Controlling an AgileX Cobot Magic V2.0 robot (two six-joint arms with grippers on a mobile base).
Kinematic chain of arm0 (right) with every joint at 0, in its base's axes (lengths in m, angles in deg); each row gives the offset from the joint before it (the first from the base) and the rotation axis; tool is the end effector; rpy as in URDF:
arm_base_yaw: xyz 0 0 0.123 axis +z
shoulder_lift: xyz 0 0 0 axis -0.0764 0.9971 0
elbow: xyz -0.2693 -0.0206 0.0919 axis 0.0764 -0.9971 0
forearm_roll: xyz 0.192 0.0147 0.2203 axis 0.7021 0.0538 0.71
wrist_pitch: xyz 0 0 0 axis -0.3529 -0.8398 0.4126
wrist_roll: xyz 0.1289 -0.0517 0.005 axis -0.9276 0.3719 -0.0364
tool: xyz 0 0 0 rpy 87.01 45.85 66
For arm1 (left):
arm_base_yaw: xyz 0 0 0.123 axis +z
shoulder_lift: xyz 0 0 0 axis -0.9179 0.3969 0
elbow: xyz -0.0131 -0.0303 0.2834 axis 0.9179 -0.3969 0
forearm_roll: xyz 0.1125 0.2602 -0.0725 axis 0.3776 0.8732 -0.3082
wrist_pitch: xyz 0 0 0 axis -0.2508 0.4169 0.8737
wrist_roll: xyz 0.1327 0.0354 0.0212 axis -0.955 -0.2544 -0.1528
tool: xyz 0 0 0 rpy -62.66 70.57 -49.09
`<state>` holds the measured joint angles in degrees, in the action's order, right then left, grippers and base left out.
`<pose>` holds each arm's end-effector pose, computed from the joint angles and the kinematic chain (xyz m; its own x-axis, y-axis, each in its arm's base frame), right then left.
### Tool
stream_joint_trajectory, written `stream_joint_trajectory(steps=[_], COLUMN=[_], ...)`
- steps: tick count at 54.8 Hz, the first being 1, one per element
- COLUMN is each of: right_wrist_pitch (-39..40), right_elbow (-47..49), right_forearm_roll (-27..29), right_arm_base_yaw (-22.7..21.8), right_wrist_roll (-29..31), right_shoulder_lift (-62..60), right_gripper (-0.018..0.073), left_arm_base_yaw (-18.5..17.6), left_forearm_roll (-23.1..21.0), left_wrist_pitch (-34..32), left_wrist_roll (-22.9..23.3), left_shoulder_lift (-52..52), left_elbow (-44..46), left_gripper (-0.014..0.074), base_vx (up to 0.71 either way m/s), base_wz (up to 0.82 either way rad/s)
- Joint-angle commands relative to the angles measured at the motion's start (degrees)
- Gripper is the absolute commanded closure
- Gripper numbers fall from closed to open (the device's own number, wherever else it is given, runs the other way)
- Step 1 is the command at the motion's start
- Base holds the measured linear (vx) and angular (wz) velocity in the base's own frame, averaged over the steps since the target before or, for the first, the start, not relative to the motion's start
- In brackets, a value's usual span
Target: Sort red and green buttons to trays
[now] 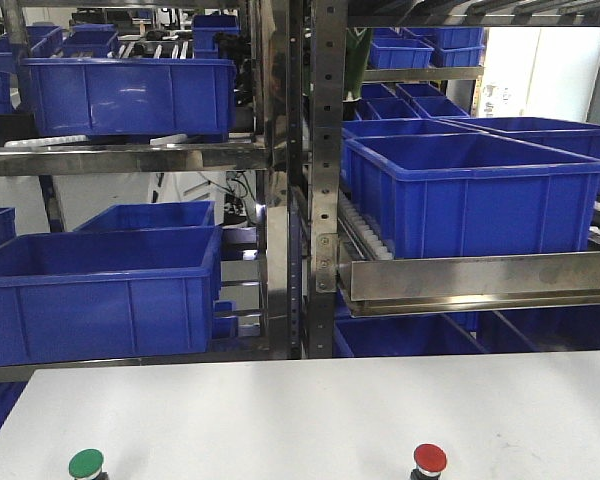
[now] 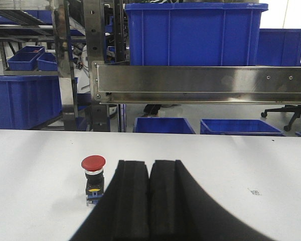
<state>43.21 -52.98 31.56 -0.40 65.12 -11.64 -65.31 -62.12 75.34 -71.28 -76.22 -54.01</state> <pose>0.1456 0.0091 0.1923 -0.0303 -0.0180 -0.9994 -0.0624 0.9979 -0.0161 0.1418 0.0066 0.1662 -0.2282 -0.0731 -0.9709 -0.0620 0.9962 -0.0604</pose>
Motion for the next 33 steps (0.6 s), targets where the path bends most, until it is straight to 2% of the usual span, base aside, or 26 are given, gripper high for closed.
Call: stream_joint_trajectory(steps=[1, 8, 21, 33], right_wrist_pitch=[5.4, 5.4, 5.7, 10.3], right_elbow=[-0.4, -0.4, -0.4, -0.4], right_forearm_roll=[-0.3, -0.3, -0.3, -0.3], right_arm_base_yaw=[-0.1, -0.1, -0.1, -0.1], right_wrist_roll=[0.4, 0.4, 0.5, 0.5], right_shoulder_lift=[-0.3, -0.3, -0.3, -0.3], right_gripper=[0.0567, 0.0567, 0.0567, 0.0567], left_arm_base_yaw=[-0.2, -0.2, -0.2, -0.2], left_forearm_roll=[-0.4, 1.4, 1.5, 2.1], left_wrist_pitch=[-4.5, -5.3, -15.1, -16.2], left_wrist_roll=[0.3, -0.5, -0.5, -1.1], left_shoulder_lift=[-0.2, -0.2, -0.2, -0.2], left_elbow=[1.7, 1.7, 1.7, 1.8], left_gripper=[0.0602, 0.0602, 0.0602, 0.0602], base_vx=[0.00, 0.00, 0.00, 0.00], base_wz=[0.00, 0.00, 0.00, 0.00])
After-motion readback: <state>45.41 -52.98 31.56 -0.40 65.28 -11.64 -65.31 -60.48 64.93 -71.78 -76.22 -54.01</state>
